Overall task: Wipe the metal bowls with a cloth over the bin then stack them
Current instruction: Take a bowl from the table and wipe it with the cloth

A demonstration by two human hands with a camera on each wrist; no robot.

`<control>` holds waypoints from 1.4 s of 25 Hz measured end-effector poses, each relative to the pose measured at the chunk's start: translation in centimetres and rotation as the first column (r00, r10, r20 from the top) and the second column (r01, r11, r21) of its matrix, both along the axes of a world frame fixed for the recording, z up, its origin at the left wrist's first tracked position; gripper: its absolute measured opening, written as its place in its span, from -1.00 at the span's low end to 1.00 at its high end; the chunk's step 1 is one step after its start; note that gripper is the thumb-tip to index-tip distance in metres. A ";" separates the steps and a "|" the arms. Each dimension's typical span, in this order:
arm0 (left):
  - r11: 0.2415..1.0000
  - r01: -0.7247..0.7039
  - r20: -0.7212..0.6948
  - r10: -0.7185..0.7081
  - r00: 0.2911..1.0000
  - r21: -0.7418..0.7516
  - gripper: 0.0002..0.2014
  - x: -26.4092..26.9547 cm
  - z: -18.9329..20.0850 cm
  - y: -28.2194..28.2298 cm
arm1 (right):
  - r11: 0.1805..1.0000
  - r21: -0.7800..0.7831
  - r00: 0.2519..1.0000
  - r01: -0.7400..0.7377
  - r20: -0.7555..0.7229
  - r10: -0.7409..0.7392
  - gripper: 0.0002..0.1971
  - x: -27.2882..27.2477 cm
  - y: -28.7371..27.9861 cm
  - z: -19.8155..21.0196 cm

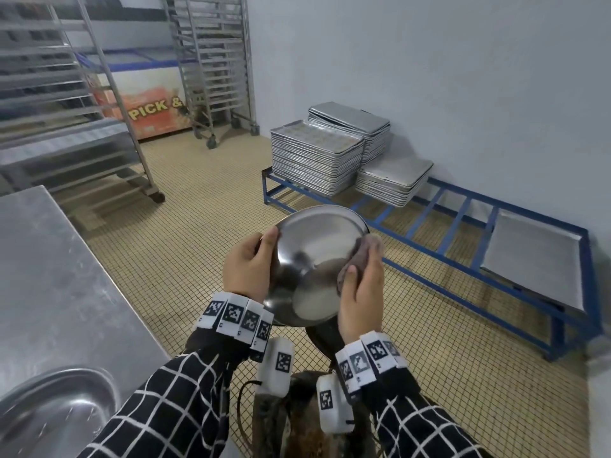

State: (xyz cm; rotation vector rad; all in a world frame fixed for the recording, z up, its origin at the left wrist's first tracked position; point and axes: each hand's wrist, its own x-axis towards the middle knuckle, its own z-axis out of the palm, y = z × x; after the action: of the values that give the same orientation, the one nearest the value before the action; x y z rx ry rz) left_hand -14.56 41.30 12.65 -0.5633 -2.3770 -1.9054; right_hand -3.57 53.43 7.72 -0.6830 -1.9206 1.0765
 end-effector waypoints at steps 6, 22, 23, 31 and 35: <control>0.991 0.053 -0.056 -0.060 0.997 -0.121 -0.55 0.9 0.2 0.4 | 0.813 0.583 0.985 -0.021 0.150 -0.081 -0.51 -2.0 -2.9 2.3; 0.985 0.157 0.084 -0.151 0.985 -0.071 -0.61 1.8 -0.3 0.3 | 0.842 0.539 0.977 0.018 0.169 -0.129 -0.46 -1.4 -3.3 1.3; 0.985 0.154 0.074 -0.148 0.986 -0.078 -0.60 1.9 -0.3 0.3 | 0.843 0.535 0.972 0.052 0.165 -0.165 -0.45 -1.7 -2.9 1.5; 0.994 0.015 0.271 -0.044 0.961 0.107 -0.56 0.6 -1.4 -1.4 | 0.876 -0.462 0.985 0.136 -0.035 -0.171 -0.68 1.4 3.0 0.6; 0.999 0.010 0.264 -0.023 0.964 0.050 -0.67 0.3 -3.7 -1.9 | 0.920 -0.348 0.983 0.183 0.079 -0.166 -0.66 2.8 3.8 -1.3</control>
State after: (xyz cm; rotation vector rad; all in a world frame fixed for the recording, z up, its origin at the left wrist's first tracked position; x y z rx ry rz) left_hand -14.24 39.39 8.93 -0.3441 -2.4760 -2.1624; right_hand -0.81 57.25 6.41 -1.0685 -1.6801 1.3142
